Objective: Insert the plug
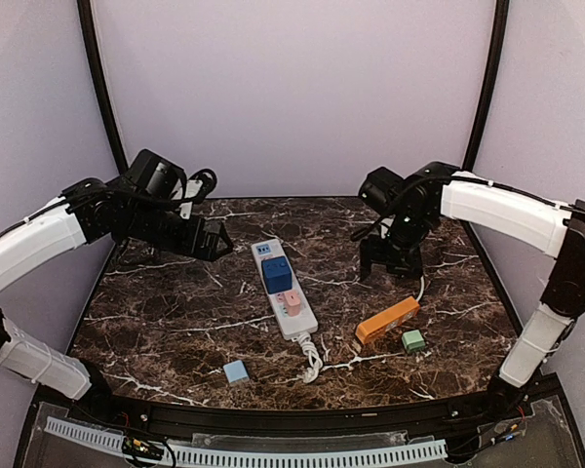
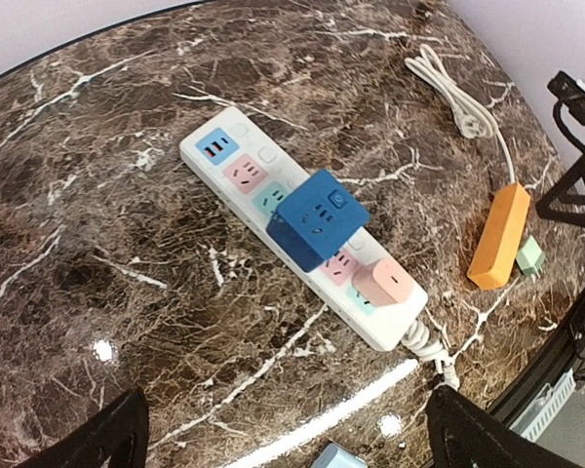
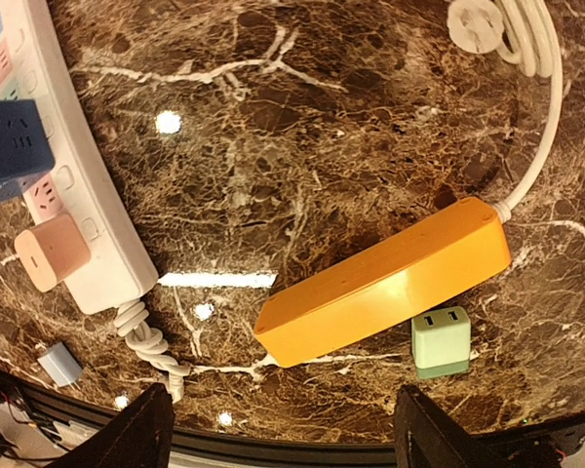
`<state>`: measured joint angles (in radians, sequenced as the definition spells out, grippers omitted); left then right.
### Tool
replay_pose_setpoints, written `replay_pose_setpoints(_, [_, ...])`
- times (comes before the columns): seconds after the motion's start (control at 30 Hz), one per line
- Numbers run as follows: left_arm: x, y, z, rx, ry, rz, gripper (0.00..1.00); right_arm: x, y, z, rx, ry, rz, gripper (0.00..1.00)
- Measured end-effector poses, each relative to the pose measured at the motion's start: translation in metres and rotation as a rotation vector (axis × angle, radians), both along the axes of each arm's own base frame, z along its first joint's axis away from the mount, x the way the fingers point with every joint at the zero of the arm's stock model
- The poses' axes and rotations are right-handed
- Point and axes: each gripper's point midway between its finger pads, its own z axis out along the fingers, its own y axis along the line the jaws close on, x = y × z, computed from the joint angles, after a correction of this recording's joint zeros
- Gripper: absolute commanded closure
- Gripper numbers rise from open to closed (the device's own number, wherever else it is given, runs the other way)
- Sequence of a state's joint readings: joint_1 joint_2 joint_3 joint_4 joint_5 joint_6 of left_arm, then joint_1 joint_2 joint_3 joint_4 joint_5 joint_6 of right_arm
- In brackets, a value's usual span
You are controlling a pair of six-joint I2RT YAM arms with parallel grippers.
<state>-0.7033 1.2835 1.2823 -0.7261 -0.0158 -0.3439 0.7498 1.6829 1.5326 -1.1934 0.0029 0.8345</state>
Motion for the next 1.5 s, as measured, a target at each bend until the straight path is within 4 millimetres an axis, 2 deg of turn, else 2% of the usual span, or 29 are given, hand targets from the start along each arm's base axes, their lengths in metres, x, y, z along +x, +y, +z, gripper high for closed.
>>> replay_pose_setpoints(0.23, [-0.011,-0.050,-0.026,0.063,0.042,-0.163,0.08,-0.011,-0.038,-0.022,0.048,0.057,-0.179,0.28])
replay_pose_setpoints(0.37, [-0.019,-0.087,-0.043,0.106,0.056,-0.278,0.12,-0.004,-0.052,-0.022,0.086,0.050,-0.264,0.28])
replay_pose_setpoints(0.67, [-0.046,-0.163,-0.093,0.189,0.092,-0.485,0.13,0.019,-0.071,-0.003,0.157,-0.020,-0.384,0.26])
replay_pose_setpoints(0.8, [-0.063,-0.192,-0.101,0.185,0.095,-0.553,0.13,0.027,-0.074,0.015,0.183,-0.074,-0.410,0.24])
replay_pose_setpoints(0.9, [-0.076,-0.213,-0.106,0.170,0.092,-0.600,0.13,0.036,-0.073,0.035,0.212,-0.129,-0.413,0.24])
replay_pose_setpoints(1.03, [-0.085,-0.229,-0.118,0.173,0.106,-0.621,0.15,0.045,-0.072,0.062,0.247,-0.197,-0.418,0.23])
replay_pose_setpoints(1.2, [-0.084,-0.238,-0.142,0.192,0.147,-0.594,0.16,0.043,-0.081,0.083,0.257,-0.275,-0.414,0.23])
replay_pose_setpoints(1.5, [-0.072,-0.254,-0.165,0.182,0.182,-0.505,0.17,0.042,-0.082,0.096,0.269,-0.329,-0.322,0.23])
